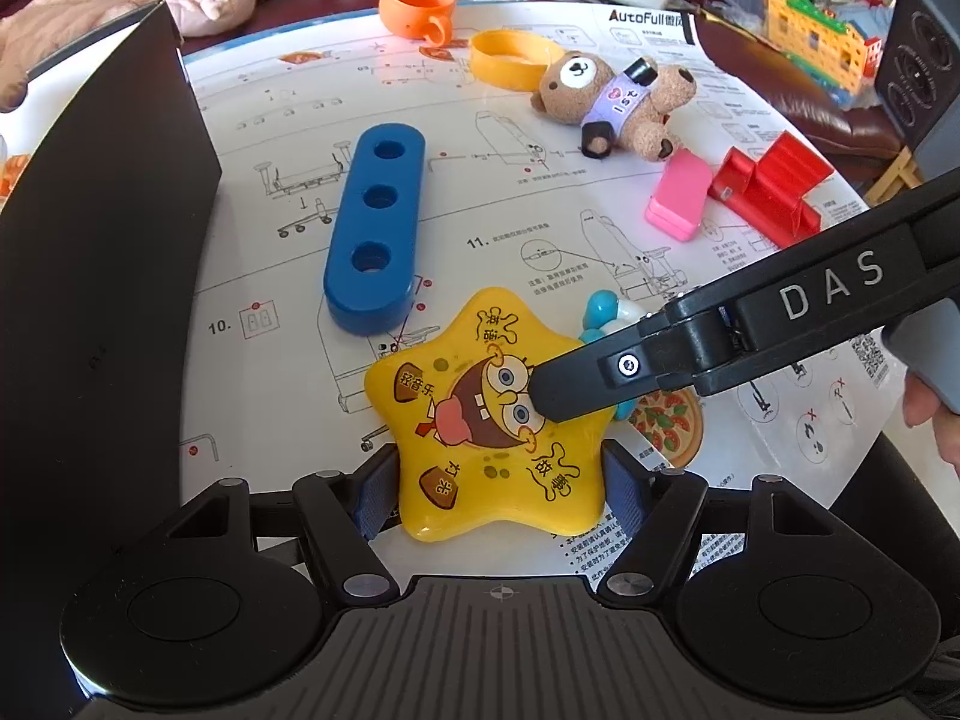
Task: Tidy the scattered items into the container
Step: 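Lift the yellow star toy off the sheet with both grippers, then carry the yellow star toy with both grippers over the cardboard box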
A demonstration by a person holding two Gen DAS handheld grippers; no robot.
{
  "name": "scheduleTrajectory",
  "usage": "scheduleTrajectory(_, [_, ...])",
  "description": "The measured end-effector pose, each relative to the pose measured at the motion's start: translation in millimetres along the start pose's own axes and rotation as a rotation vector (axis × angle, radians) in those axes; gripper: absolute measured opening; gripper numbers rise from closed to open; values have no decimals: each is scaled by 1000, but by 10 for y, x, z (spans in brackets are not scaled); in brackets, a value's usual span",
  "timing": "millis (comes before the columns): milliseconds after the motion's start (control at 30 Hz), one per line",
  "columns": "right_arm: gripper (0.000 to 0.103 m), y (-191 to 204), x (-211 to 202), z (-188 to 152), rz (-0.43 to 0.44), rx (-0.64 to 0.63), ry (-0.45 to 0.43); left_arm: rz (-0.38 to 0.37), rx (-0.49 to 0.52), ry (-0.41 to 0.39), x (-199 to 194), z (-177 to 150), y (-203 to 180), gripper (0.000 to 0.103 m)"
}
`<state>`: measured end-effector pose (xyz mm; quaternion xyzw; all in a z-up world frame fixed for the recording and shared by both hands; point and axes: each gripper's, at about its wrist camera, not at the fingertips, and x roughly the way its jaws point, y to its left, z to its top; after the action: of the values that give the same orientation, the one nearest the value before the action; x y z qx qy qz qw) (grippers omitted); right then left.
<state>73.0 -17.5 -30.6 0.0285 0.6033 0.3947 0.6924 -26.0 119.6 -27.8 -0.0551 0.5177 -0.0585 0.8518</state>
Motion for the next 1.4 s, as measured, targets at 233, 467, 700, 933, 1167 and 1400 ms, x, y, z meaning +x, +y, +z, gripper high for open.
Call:
scheduleTrajectory(233, [45,81,-132,9,9,-21,-74,66,45,44,44,23,-95,74])
scheduleTrajectory(467, [48,116,-120,12,44,-16,-55,48,24,53,16,21,-70,72])
scheduleTrajectory(700, [49,228,-69,-74,24,-64,-77,44,-29,90,30,90,-27,75])
scheduleTrajectory(933, [40,218,-113,-29,48,-26,-92,85,-123,119,16,132,1,67])
scheduleTrajectory(1167, [38,185,-159,-50,60,-6,-95,137,-90,115,-20,104,-168,63])
scheduleTrajectory(1400, [34,175,-105,-59,65,30,-102,72,-147,104,-40,133,-151,62])
